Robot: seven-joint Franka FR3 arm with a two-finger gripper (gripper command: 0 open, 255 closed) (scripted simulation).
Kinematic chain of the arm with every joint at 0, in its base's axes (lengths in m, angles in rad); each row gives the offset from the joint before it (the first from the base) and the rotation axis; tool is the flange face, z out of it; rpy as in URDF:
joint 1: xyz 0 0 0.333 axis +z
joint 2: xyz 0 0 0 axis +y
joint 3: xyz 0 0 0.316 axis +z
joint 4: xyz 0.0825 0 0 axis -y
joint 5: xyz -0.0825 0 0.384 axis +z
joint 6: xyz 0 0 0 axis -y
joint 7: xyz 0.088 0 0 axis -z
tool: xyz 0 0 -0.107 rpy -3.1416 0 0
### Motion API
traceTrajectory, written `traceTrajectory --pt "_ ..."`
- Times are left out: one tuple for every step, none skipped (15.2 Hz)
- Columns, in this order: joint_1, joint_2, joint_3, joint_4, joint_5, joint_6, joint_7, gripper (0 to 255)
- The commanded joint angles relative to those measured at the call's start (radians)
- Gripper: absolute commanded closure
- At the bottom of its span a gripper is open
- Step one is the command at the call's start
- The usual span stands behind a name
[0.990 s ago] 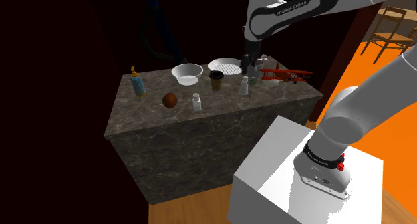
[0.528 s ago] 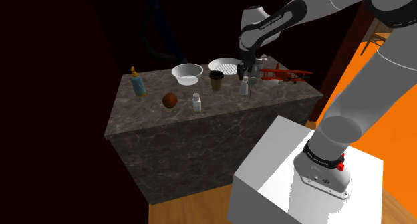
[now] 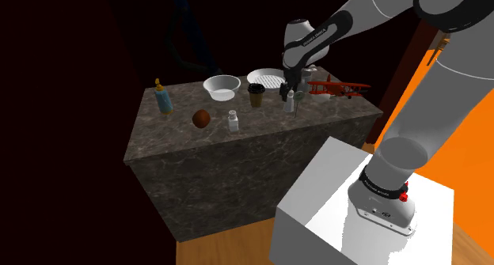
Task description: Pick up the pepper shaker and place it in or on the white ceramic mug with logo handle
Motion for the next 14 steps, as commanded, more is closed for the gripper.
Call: traceTrajectory --pt "0.001 0.007 0.001 -0.002 0.001 0.010 0.002 0" --pt "0.001 0.007 0.001 -0.002 0.001 0.010 0.002 0" --pt "0.001 0.007 0.001 -0.002 0.001 0.010 0.002 0" --pt "0.001 0.007 0.001 -0.002 0.001 0.010 0.002 0" --pt "0.001 0.007 0.001 -0.002 0.001 0.010 0.002 0" --pt "0.001 0.007 0.001 -0.002 0.001 0.010 0.002 0" --pt "0.001 0.007 0.001 -0.002 0.001 0.009 0.002 0" --pt "0.001 0.007 0.001 -0.002 0.001 0.009 0.002 255" --pt "0.001 0.007 0.001 -0.002 0.001 0.009 0.002 255" --pt "0.001 0.007 0.001 -0.002 0.001 0.009 0.002 255" --pt "0.001 0.007 0.001 -0.002 0.001 0.009 0.002 255" --pt "0.001 0.007 0.001 -0.002 0.001 0.009 0.002 255" --pt "0.001 0.007 0.001 -0.002 0.001 0.009 0.002 255" --pt "0.001 0.007 0.001 -0.002 0.001 0.009 0.002 255"
